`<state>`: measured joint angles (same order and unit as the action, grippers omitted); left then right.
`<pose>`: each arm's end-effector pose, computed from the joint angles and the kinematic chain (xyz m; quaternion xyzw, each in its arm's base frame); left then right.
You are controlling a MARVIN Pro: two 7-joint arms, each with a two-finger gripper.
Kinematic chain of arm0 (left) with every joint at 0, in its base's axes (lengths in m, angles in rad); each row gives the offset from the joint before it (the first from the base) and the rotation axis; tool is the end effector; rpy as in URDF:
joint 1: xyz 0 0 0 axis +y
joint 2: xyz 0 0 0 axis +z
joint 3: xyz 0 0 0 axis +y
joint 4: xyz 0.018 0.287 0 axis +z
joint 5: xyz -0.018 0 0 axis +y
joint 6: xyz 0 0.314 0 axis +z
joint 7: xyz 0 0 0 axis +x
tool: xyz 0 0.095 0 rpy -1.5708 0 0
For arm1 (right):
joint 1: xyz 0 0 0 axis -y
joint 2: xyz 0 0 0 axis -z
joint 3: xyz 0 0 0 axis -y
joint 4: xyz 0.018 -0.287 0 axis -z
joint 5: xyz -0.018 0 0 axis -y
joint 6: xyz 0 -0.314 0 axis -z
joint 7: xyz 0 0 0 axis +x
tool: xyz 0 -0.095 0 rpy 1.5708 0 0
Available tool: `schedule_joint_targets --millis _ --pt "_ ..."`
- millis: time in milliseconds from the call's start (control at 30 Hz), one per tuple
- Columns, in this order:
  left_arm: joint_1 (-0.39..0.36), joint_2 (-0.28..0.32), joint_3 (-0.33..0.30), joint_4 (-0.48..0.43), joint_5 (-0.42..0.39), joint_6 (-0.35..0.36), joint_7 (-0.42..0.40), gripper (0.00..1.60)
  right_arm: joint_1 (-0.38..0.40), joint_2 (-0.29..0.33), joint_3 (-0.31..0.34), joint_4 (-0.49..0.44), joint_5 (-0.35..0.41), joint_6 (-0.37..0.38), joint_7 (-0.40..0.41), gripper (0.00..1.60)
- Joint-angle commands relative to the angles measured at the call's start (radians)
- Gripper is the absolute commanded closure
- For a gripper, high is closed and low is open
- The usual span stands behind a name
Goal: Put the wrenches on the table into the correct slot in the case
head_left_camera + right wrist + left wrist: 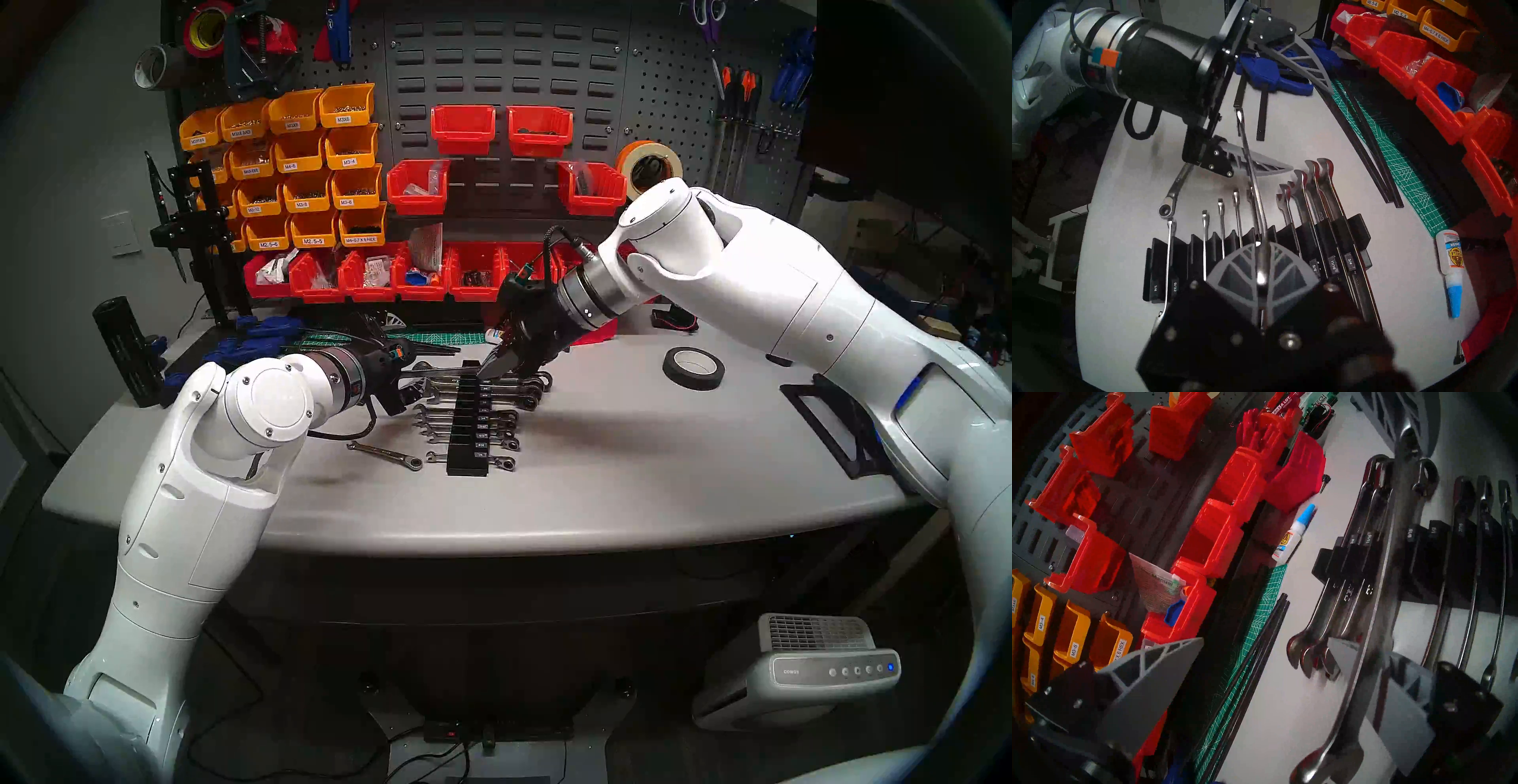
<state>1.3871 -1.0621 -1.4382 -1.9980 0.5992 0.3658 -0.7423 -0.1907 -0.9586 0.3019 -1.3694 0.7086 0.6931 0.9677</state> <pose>0.4189 0.0172 -0.1430 -0.6202 0.5269 -0.5461 0.1988 0.5001 0.1052 -0.0648 -0.7023 -0.6052 -0.2965 0.2293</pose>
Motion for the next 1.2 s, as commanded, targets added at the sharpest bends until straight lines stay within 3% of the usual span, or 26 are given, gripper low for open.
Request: schedule_joint_targets --millis 0,400,1167 --pt "-0.029 0.008 -0.006 -0.05 0.003 -0.001 -0.008 0.0 0.027 0.033 0.028 -0.023 0.005 0.019 -0.011 1.6" --pt "0.003 0.027 -0.029 -0.06 0.006 -0.001 -0.023 0.0 0.011 0.064 0.035 -0.015 0.018 0.021 -0.027 1.6" --pt "-0.02 0.006 -0.035 -0.072 -0.012 0.023 -0.031 0.0 -0.004 0.074 0.036 0.03 0.046 -0.011 -0.033 1.6"
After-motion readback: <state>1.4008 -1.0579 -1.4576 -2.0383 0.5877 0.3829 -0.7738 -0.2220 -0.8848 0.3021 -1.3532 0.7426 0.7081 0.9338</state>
